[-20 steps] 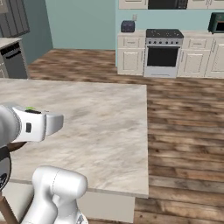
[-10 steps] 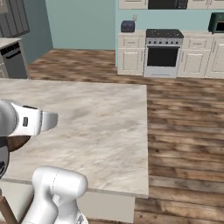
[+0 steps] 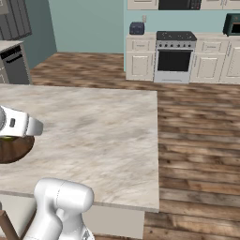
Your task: Retrieve the kiwi and tangerine from the fridge and place them into the bowl on the dining table.
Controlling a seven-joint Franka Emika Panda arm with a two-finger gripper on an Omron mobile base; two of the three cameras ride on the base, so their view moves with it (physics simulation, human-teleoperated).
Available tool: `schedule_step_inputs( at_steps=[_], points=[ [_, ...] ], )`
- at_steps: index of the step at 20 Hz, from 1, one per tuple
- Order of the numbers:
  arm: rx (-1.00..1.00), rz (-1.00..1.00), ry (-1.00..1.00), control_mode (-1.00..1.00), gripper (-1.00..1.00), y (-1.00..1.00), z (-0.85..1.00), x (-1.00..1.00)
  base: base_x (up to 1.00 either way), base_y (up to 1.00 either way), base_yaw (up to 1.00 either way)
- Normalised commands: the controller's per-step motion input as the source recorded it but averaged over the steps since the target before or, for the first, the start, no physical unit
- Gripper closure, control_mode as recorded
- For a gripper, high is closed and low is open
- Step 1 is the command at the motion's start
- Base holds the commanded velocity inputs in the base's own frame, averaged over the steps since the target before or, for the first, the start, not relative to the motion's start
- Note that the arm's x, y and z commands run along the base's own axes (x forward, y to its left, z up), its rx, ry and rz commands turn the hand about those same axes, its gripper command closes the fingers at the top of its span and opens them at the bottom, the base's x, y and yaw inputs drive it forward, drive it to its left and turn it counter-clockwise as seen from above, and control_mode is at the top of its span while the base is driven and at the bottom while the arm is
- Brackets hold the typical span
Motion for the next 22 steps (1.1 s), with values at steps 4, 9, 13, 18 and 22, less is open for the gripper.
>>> schedule_step_inputs(
  at_steps=[4, 9, 13, 18, 22],
  points=[
    [-0.01, 0.06, 0.2, -1.0, 1.0, 0.91, -0.56, 0.33, 0.0, 0.0, 0.0],
    [0.0, 0.04, 0.17, -1.0, 1.0, 1.0, -0.75, 0.54, 0.0, 0.0, 0.0],
    [0.0, 0.04, 0.19, -1.0, 1.0, 0.95, -0.7, 0.56, 0.0, 0.0, 0.0],
    [0.01, 0.09, 0.18, -1.0, 1.0, 0.7, -0.61, 0.7, 0.0, 0.0, 0.0],
    [0.02, 0.14, 0.15, -1.0, 1.0, 0.59, -0.47, 0.66, 0.0, 0.0, 0.0]
  ],
)
